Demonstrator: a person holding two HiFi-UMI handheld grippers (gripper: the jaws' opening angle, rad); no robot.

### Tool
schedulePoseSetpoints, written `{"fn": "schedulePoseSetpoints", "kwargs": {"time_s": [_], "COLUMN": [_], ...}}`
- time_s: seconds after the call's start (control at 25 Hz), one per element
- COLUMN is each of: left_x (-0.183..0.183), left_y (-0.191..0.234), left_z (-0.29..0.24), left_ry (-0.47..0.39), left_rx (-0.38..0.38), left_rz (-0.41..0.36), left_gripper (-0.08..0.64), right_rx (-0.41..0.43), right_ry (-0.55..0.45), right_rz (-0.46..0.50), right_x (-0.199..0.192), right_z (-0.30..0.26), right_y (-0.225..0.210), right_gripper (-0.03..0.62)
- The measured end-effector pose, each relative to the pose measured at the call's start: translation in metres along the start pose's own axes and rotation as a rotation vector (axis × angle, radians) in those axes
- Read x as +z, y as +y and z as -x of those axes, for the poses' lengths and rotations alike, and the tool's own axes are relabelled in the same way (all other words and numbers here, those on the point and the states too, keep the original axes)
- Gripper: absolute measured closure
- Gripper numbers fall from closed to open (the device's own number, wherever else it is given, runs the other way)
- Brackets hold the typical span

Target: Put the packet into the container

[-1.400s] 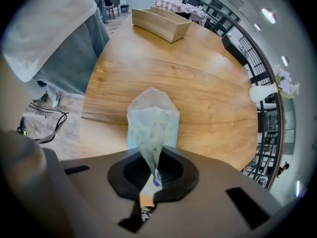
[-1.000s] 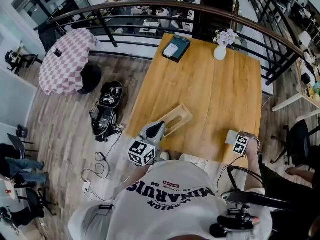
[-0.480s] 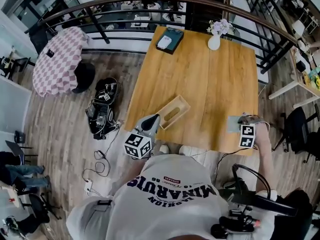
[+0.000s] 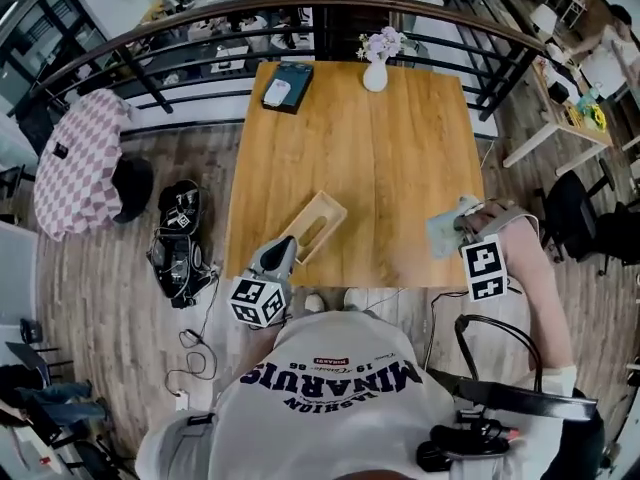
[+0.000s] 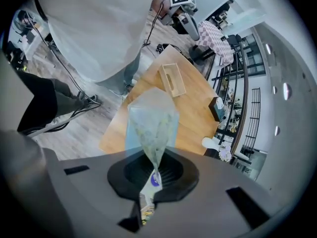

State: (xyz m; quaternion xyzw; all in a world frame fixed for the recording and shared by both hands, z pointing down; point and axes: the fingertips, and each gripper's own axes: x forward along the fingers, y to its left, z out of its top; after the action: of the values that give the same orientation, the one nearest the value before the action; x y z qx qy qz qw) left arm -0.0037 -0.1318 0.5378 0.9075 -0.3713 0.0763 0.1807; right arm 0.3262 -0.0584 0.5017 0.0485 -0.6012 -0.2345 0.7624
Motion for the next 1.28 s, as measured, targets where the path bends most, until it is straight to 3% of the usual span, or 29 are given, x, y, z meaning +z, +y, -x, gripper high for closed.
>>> {"fn": "schedulePoseSetpoints", "kwargs": {"time_s": [0.32, 0.84, 1.28], "left_x": [0.008, 0.004, -0.007], "left_y": [0.012, 0.046, 0.066], "left_z": [0.004, 0.031, 0.055], "left_ry": [-0.015, -0.053, -0.064], "left_rx": [0.025, 0.115, 0.19], "left_rz": [0.007, 0.05, 0.083], "left_gripper": [0.561, 0.561, 0.561], "right_rx": [-0.028, -0.129, -0.098], "right_ry": [0.002, -0.212, -0.257], "right_rz": [0.059, 0.302, 0.36], "right_x": [0.012, 0.144, 0.175], "right_z": [0.005, 0.003, -0.008], "right_y": [-0.01, -0.086, -0.108], "right_gripper": [0.583, 0.583, 0.583]}}
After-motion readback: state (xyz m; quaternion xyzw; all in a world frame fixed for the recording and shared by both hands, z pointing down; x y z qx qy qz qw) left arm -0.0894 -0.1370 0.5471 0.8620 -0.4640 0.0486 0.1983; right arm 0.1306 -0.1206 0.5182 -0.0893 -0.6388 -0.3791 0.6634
